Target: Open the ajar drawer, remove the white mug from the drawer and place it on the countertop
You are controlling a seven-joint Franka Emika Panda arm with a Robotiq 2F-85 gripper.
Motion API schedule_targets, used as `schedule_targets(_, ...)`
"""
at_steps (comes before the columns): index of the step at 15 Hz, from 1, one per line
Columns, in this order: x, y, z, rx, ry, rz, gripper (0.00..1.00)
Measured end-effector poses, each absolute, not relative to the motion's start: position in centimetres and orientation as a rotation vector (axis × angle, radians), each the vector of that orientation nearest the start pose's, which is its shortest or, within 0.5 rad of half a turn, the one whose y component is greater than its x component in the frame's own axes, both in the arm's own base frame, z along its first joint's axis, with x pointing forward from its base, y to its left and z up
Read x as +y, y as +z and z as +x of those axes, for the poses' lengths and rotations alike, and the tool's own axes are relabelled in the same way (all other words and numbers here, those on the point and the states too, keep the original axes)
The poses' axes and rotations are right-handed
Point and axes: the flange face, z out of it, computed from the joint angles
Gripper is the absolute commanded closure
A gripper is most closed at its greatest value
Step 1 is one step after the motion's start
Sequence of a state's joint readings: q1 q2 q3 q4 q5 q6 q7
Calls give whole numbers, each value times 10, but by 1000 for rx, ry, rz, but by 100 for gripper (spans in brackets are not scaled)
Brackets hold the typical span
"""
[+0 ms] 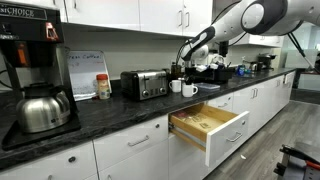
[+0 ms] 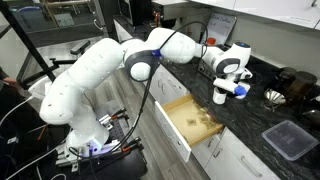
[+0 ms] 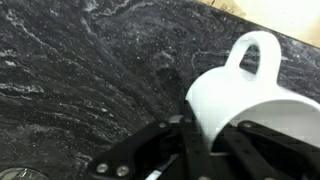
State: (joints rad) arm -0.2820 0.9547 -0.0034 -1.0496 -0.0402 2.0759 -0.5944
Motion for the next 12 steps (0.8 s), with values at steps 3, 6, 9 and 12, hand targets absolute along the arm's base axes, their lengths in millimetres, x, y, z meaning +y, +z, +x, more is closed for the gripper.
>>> schedule_targets(3, -222, 263, 752, -523, -77, -3163, 46)
schedule_targets(6, -222, 269, 754, -524, -87, -3164, 26)
schedule_targets(9, -220, 279, 757, -527, -97, -3162, 5)
schedule_targets(12, -216, 293, 761, -533, -107, -3158, 0)
